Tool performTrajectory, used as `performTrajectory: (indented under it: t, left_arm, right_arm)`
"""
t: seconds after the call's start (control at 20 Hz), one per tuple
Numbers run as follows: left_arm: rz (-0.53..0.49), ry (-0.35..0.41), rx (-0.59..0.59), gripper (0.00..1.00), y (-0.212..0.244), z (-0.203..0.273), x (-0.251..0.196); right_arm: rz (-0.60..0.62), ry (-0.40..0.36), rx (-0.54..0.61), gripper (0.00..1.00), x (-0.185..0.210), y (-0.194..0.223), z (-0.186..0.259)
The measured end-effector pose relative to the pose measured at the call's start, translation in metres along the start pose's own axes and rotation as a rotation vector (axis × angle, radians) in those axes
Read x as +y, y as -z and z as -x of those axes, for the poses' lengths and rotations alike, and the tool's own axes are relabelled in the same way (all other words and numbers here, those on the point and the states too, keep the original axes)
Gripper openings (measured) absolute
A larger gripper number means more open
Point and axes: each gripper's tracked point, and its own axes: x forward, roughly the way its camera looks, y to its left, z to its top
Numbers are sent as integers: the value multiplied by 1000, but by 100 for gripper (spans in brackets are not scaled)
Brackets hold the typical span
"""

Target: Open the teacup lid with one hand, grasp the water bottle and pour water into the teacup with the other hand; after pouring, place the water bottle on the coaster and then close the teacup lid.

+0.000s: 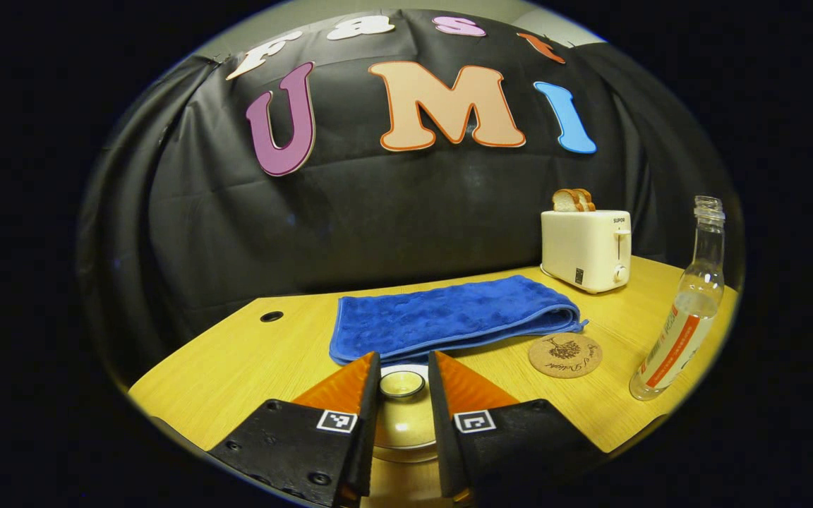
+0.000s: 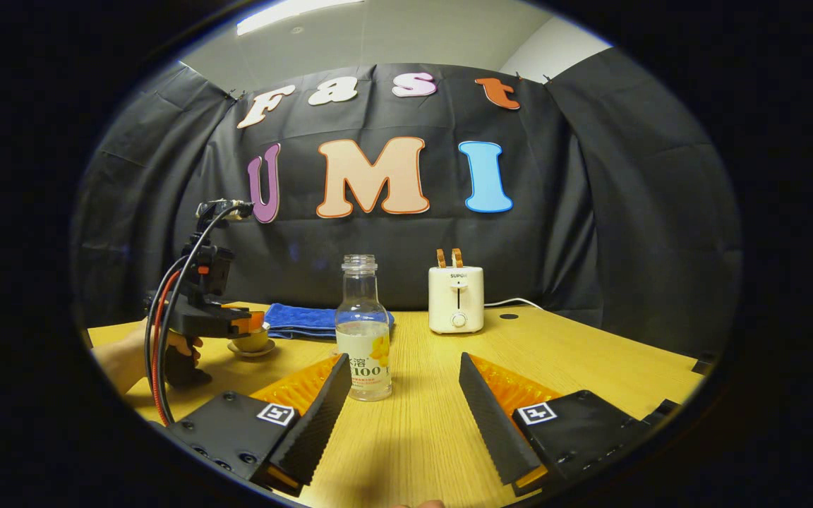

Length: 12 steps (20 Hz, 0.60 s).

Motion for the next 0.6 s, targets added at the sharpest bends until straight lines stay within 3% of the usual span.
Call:
performTrajectory:
  t: [0.6]
  left_arm:
    - [17, -12, -39, 24, -6, 6, 6]
  right_arm:
    - [0, -1, 2, 97, 0, 0, 0]
